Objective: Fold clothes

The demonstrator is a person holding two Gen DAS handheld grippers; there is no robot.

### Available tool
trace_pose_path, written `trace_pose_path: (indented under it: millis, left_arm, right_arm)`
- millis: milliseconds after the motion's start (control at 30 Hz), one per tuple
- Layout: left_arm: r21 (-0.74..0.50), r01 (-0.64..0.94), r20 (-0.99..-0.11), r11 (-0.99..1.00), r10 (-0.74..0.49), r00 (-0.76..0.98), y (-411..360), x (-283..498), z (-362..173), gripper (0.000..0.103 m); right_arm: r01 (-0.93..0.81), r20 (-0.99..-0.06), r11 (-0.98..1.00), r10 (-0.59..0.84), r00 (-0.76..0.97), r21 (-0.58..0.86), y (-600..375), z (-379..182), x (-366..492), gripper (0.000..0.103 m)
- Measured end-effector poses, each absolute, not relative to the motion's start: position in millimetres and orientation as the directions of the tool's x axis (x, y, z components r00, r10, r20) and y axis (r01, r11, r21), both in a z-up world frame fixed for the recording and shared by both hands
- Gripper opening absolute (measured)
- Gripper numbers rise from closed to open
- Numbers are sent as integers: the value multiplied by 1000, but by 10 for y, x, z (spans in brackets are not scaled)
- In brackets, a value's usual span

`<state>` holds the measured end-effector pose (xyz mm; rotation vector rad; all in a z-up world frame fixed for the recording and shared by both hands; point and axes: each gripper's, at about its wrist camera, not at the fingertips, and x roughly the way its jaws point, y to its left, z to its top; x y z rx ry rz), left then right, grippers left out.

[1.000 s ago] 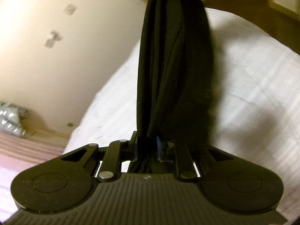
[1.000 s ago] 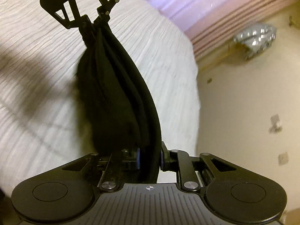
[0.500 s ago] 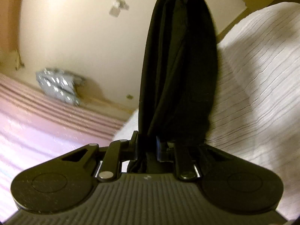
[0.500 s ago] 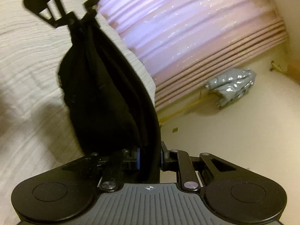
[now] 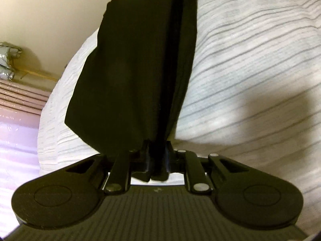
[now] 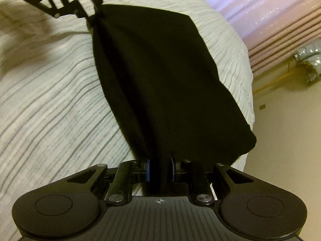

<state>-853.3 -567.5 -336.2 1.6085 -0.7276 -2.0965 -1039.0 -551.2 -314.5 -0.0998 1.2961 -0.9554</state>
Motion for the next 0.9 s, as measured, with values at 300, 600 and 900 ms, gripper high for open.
trace_pose_path:
  millis: [300, 600, 900]
  left_arm:
    - [506, 189, -798, -841, -540, -267, -5814, -8219, -2864, 14]
    - [297, 491, -823, -819, -480, -303, -6315, -8604, -2740, 18]
    - [284, 448, -866, -848, -427, -259, -6337, -8648, -2864, 18]
  right_arm:
    - [600, -811, 619, -579, -88, -507, -5476, -3022, -10428, 26]
    - [883, -819, 406, -572, 47, -233, -5563, -2530, -10683, 27]
    - [972, -888, 224, -429, 168, 75, -5895, -2874, -10986, 27]
